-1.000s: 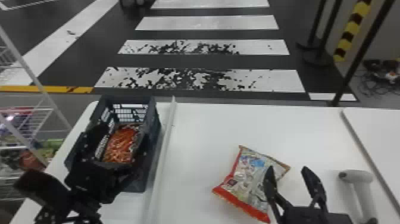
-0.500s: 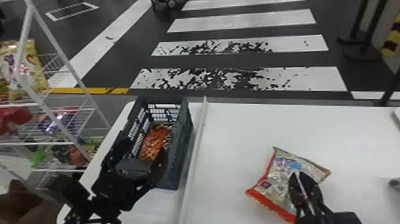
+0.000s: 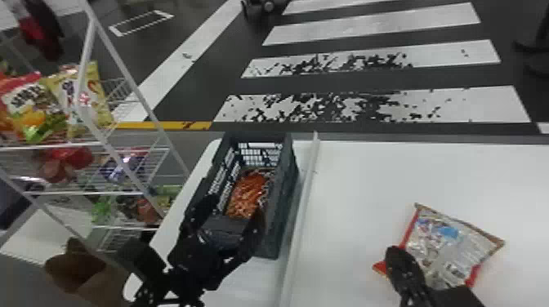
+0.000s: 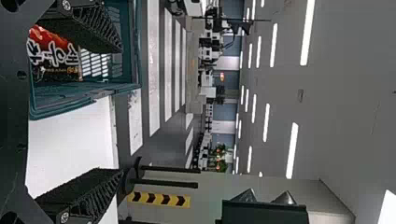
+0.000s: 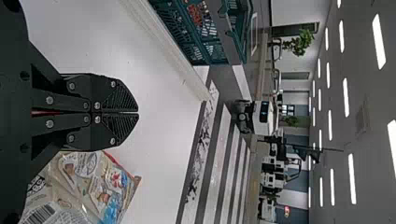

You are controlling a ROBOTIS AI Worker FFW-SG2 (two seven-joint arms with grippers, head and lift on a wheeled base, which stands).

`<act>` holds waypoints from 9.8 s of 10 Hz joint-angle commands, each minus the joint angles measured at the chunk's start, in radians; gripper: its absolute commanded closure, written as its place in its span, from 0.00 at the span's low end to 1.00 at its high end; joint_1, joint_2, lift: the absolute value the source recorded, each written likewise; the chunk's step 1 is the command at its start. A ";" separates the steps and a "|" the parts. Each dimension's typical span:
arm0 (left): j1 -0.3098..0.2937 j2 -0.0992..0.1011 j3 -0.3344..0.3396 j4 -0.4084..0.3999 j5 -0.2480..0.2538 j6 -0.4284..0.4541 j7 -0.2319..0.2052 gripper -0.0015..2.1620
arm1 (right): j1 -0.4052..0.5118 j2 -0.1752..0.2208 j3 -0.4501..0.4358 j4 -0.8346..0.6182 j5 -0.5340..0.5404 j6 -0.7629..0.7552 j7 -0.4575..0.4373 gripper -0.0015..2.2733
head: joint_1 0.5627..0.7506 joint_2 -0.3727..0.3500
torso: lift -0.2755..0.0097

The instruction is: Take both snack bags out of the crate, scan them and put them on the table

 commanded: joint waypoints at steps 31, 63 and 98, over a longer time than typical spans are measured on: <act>-0.061 0.020 -0.043 0.083 0.051 0.004 -0.028 0.05 | -0.164 0.037 -0.183 0.070 -0.134 0.196 0.015 0.99 | 0.70 0.86 | 0.64; -0.079 0.010 -0.069 0.115 0.037 0.010 -0.030 0.05 | -0.010 0.055 -0.379 -0.058 -0.212 0.423 -0.022 0.99 | 0.70 0.65 | 0.64; -0.075 0.011 -0.061 0.124 0.035 0.007 -0.034 0.05 | -0.030 0.049 -0.629 -0.108 -0.158 0.414 0.006 0.04 | 0.70 0.37 | 0.64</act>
